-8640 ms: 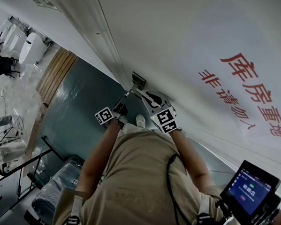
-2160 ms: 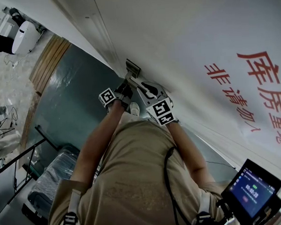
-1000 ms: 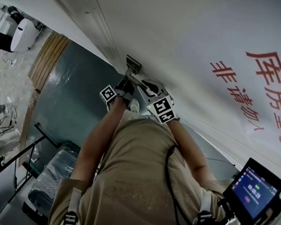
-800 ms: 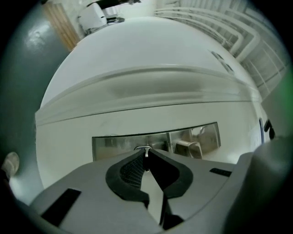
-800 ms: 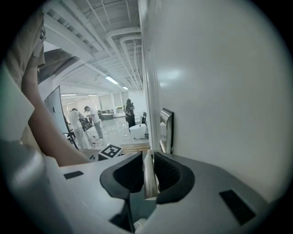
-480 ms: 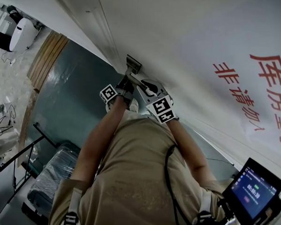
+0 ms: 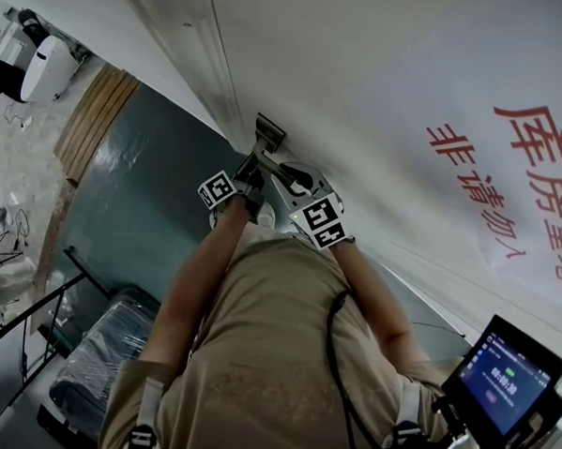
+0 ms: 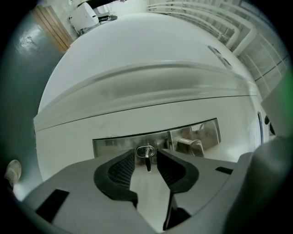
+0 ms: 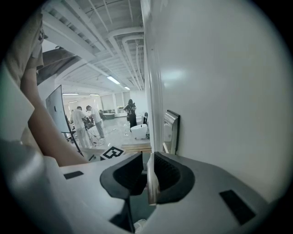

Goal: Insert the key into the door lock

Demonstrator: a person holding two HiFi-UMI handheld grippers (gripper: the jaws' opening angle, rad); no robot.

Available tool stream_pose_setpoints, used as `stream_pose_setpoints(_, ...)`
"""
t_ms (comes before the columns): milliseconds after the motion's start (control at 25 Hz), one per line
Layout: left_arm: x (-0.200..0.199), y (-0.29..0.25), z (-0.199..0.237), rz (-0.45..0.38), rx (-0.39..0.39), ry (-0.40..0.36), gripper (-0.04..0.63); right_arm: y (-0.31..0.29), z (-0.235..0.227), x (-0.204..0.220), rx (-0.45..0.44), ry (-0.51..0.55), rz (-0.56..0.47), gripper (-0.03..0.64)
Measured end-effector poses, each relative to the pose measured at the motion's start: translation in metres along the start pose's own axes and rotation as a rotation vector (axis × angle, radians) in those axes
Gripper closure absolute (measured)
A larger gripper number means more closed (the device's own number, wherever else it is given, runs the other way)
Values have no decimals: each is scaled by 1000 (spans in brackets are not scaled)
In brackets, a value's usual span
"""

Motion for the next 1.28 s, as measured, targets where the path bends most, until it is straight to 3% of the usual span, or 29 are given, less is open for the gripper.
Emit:
stream_pose_setpoints(240,-16,30,4,-49,-47,-73,420,-12,9,2,-37,11,0,529)
stream_pose_setpoints(480,-41,53,-25,-113,9,-101,420,-33,28,-6,-85,21,1,531)
stream_pose_setpoints(720,-78,82,-54,-121,47,-357,420,-57,48,-20,-106,35,-4,531)
stream_pose_setpoints(1120,-147,167,-112,-199,36,-581,420,-88,94,-57,-110,-9,-70,531)
stream_pose_setpoints(1280,-180,217,-133,-241,34,-659,420,-104,132,-69,-131,0,-78,529)
Point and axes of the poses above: the fingertips, and each gripper's own axes: y backward along the fingers, z to its left, x out of its underside, the point moved 6 cm from there along y, backward along the fingers, and after that the axes turned 10 degrees about -z, right-handed, at the moved point
